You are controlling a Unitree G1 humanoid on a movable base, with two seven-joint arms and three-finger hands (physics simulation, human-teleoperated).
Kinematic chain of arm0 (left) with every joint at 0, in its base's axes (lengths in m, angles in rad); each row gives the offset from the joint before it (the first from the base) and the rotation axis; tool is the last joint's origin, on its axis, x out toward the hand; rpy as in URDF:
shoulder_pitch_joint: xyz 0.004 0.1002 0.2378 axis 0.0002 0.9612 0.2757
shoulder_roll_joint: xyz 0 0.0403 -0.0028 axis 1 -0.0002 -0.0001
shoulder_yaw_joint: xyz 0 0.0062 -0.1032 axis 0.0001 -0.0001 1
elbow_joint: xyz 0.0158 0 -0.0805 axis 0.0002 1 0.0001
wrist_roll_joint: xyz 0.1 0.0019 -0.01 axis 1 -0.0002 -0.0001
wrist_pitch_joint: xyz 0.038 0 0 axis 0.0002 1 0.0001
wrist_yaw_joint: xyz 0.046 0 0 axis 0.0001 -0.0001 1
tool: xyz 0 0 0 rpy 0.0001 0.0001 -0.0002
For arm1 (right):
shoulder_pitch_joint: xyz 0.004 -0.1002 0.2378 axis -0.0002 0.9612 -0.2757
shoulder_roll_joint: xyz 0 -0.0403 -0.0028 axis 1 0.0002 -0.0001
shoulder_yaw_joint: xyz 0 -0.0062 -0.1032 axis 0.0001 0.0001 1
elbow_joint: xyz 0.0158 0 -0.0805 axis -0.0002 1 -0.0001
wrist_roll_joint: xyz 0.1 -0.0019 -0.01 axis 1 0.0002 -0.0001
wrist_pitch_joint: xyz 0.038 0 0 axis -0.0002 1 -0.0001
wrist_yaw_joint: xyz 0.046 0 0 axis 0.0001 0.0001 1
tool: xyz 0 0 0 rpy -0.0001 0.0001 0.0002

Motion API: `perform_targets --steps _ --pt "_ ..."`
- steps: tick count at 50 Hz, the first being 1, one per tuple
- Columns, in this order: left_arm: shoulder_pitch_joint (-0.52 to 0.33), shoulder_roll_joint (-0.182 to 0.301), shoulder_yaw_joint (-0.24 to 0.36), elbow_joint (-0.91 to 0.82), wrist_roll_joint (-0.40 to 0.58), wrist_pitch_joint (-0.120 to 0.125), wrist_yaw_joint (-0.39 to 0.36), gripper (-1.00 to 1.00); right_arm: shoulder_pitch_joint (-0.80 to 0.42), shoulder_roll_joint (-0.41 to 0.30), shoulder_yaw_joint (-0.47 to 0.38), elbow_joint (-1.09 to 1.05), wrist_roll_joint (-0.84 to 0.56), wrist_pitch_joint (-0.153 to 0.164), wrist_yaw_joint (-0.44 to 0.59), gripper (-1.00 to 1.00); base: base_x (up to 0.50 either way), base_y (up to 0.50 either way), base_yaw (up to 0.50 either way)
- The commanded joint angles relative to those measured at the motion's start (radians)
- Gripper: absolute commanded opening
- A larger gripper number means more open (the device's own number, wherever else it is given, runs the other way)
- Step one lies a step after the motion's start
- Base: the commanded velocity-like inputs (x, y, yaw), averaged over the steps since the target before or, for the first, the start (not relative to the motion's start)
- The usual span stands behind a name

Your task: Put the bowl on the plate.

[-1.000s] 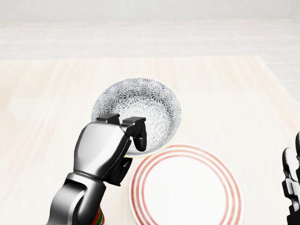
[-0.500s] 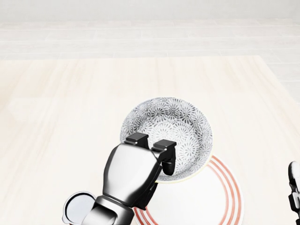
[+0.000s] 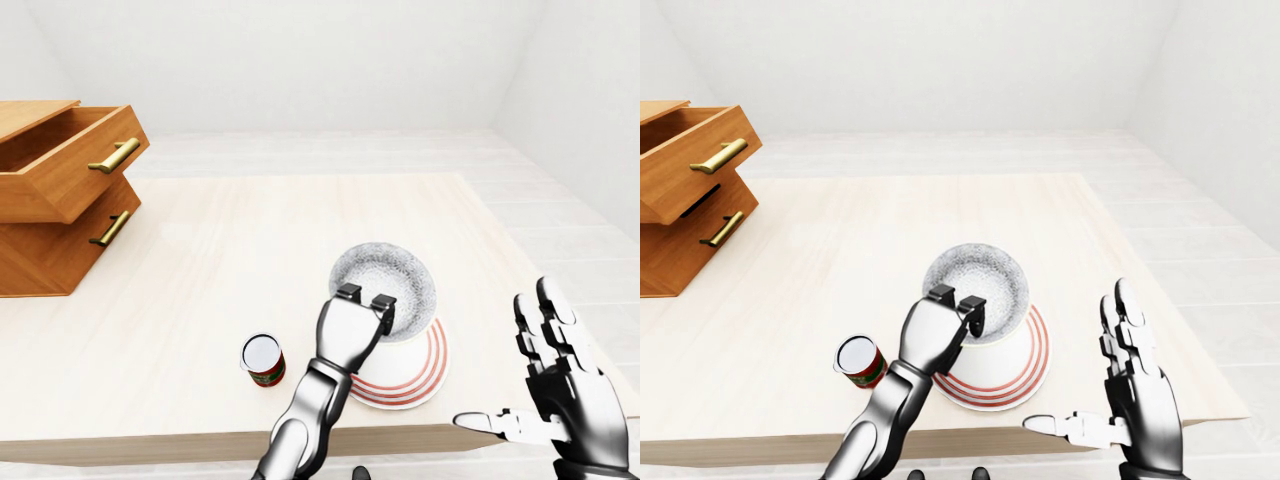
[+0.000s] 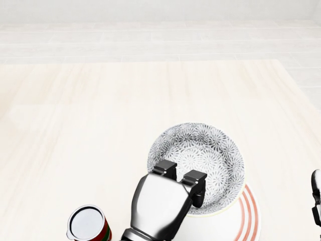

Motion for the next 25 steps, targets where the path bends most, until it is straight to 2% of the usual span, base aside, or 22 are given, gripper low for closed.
perform_targets --steps 1,25 --pt "-0.009 -0.002 -0.020 0.068 0.022 0.001 0.109 -1.00 0.006 0.018 -0.029 -0.028 0.027 -0.002 0.032 1.00 0.00 0.00 0.00" --pt "-0.005 0.004 -0.016 0.181 0.039 -0.022 0.199 -1.00 -0.016 0.038 -0.047 -0.025 0.017 -0.002 0.046 1.00 0.00 0.00 0.00"
